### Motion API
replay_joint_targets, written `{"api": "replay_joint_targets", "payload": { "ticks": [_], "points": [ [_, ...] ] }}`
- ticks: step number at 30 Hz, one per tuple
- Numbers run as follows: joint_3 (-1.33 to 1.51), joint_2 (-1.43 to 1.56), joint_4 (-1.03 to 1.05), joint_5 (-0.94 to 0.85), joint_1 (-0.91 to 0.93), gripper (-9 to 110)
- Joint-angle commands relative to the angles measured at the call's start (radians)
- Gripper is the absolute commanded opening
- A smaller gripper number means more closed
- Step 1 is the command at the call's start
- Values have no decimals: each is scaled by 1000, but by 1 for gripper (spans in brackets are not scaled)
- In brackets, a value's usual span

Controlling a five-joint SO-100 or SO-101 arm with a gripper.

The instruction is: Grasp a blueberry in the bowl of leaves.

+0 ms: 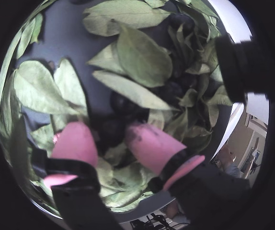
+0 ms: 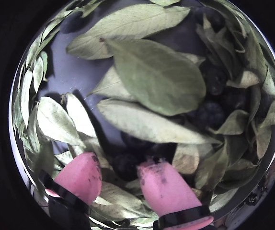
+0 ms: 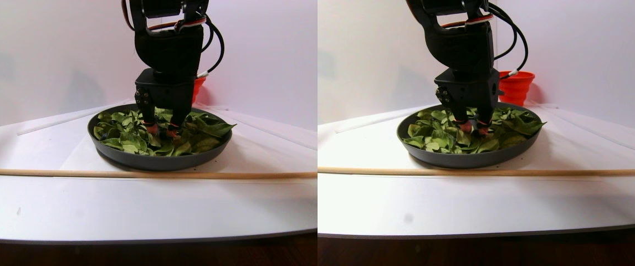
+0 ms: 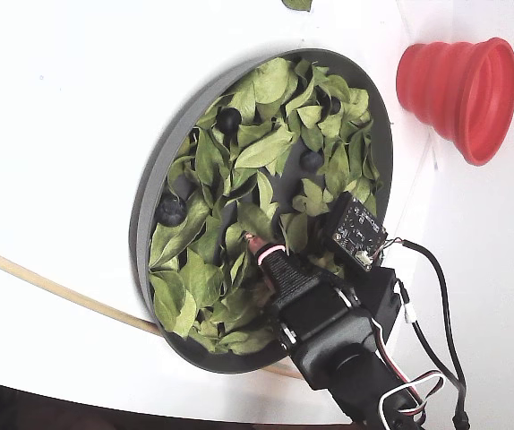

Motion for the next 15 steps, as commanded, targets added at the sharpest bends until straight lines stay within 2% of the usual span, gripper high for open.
{"api": "replay_joint_targets", "payload": {
  "ticks": [1,15],
  "points": [
    [-31,6,-17,6,12,14],
    [-51,-37,-17,11,23,14]
  ]
}}
